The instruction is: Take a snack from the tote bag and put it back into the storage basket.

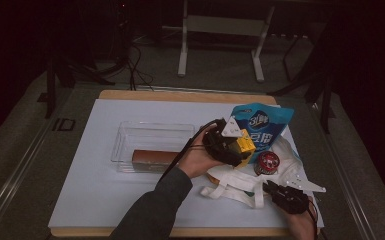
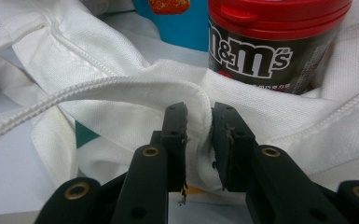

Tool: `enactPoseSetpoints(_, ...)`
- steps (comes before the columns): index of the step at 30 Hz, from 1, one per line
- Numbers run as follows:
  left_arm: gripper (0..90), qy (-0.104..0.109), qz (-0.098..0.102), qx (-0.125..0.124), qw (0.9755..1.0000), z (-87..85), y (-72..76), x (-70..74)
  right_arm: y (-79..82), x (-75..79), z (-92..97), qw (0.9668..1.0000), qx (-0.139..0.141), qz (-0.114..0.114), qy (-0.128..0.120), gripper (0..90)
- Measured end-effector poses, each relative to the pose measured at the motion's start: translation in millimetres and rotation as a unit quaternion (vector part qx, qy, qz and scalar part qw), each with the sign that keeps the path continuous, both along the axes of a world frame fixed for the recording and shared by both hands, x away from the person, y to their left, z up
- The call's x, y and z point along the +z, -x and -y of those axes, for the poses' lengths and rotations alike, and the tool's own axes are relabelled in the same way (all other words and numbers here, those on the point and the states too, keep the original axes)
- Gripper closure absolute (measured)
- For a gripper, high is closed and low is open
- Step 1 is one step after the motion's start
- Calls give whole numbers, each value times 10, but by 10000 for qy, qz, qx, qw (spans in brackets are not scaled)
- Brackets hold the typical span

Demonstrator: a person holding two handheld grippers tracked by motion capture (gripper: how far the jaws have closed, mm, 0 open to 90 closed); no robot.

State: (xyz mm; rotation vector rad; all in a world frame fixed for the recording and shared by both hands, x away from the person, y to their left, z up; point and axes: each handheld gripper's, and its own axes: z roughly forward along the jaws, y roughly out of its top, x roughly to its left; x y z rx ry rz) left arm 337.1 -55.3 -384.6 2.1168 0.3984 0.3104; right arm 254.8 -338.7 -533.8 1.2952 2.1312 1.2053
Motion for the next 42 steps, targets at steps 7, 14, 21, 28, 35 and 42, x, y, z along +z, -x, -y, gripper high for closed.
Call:
enactPoseSetpoints(7,289,18,-14,82,10000,-109,11,32,1,-1,0,10000,0,3,0,748)
enactPoseSetpoints(14,289,70,-27,229,9997,-255,2,60,1,-1,1,10000,-1,3,-7,748)
enactPoseSetpoints(21,289,127,-13,352,9993,-406,18,100,1,-1,0,10000,-2,5,-3,748)
enactPoseSetpoints(28,288,153,-47,540,9984,-549,-3,96,2,-1,0,10000,-2,3,-5,748)
enactPoseSetpoints(35,288,198,-46,677,9975,-675,-10,100,3,-2,0,10000,6,8,9,748)
enactPoseSetpoints(42,289,231,-71,855,9960,-800,-26,101,3,-2,-1,10000,-1,9,8,748)
